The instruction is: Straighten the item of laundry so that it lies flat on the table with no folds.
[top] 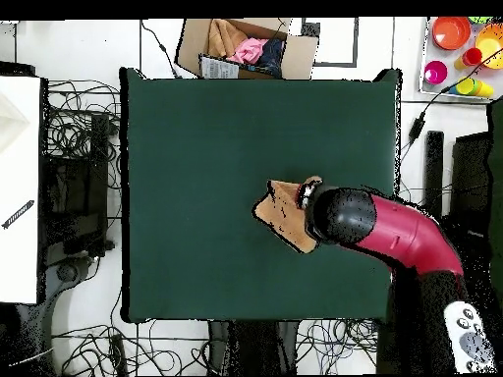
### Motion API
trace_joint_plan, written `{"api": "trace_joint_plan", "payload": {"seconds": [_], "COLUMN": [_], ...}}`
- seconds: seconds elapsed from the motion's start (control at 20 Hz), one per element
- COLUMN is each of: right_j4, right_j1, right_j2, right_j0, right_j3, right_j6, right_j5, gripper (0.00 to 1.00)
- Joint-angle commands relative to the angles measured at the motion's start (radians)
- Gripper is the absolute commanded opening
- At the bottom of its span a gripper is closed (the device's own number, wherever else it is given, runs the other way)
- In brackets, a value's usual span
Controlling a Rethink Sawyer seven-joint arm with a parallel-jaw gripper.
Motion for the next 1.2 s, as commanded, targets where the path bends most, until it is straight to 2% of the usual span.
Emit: {"api": "trace_joint_plan", "payload": {"seconds": [0.05, 0.2, 0.35, 0.75, 1.0, 1.2], "right_j4": [-0.022, 0.004, 0.038, 0.115, 0.09, 0.081], "right_j1": [0.051, 0.052, 0.061, 0.142, 0.232, 0.264], "right_j2": [0.063, 0.045, 0.036, 0.083, 0.081, 0.082], "right_j0": [0.041, 0.067, 0.099, 0.111, 0.108, 0.106], "right_j3": [0.133, 0.141, 0.109, 0.048, 0.011, -0.028], "right_j6": [0.143, 0.205, 0.217, 0.228, 0.21, 0.179], "right_j5": [-0.162, -0.211, -0.198, -0.344, -0.49, -0.507], "gripper": [1.0, 1.0, 1.0, 1.0, 1.0, 1.0]}}
